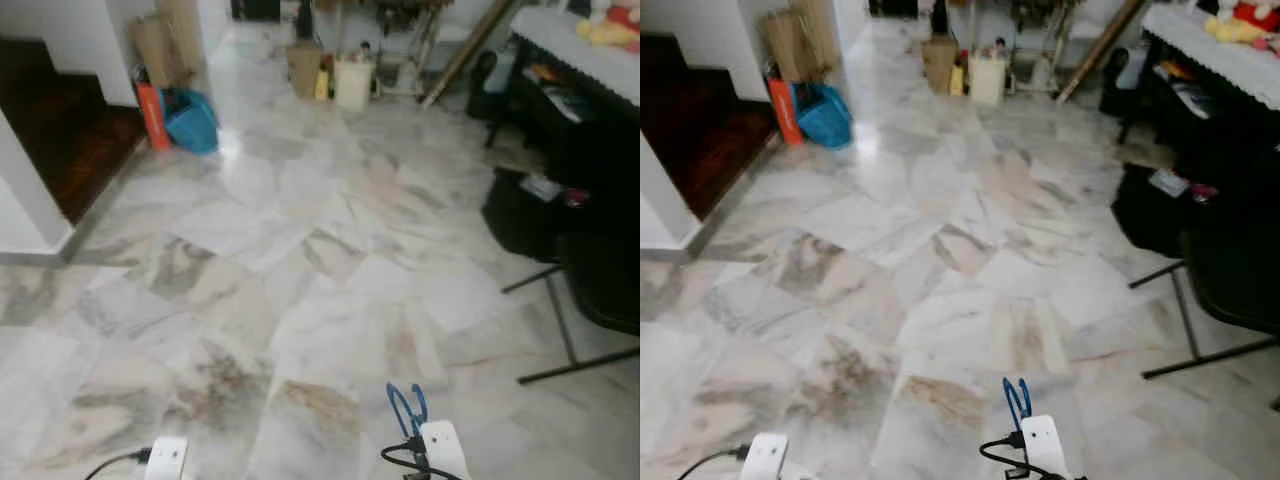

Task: Hang hanger

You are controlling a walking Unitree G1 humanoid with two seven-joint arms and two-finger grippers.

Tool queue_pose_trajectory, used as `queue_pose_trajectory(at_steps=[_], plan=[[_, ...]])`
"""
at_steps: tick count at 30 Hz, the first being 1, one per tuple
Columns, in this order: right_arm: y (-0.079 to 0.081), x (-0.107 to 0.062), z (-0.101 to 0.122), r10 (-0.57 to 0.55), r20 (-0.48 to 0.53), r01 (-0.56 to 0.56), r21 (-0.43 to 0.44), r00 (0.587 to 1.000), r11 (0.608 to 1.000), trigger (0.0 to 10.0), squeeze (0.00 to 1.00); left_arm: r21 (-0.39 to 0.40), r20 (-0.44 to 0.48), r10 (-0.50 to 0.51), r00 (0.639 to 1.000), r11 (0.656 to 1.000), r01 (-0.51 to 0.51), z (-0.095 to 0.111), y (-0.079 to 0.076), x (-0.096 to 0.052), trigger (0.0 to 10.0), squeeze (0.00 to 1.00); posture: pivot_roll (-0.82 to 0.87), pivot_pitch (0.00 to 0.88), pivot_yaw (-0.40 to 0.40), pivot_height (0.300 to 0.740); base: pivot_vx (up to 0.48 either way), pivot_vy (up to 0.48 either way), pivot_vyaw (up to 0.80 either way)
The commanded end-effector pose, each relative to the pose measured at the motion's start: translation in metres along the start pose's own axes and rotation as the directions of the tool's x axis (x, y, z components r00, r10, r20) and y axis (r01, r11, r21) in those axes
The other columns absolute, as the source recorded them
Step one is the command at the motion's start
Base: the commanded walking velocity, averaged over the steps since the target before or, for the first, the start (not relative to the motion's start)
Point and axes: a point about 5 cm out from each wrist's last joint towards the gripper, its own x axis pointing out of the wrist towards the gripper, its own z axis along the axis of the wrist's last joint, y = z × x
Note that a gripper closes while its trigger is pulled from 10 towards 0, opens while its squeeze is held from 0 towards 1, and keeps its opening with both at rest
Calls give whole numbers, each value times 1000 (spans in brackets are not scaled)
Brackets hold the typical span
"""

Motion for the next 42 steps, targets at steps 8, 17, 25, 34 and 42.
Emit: queue_pose_trajectory(at_steps=[8,17,25,34,42], plan=[[-11,-2,-10,-33,-32,33,-11,999,999,10000,0,47,-15,-24,1000,999,25,1,-8,1,10000,0,0,0,-11,740,0,0,-373],[-10,-2,-11,-30,-40,29,-24,999,999,10000,0,31,-24,-10,1000,999,11,-3,-6,0,10000,0,-4,0,-23,740,0,0,0],[-13,-2,-10,-28,-33,27,-23,999,999,10000,0,31,-28,-18,999,999,19,-4,-11,0,10000,0,-19,0,-31,740,0,0,0],[-5,-3,-13,-15,-36,14,-19,999,1000,10000,0,73,-35,-37,999,997,40,-5,-10,0,10000,0,-30,0,9,740,0,0,0],[-7,-5,-22,-21,-63,20,-12,998,1000,10000,0,80,-40,-24,999,996,27,-6,-4,0,10000,0,-25,0,9,740,0,0,0]])
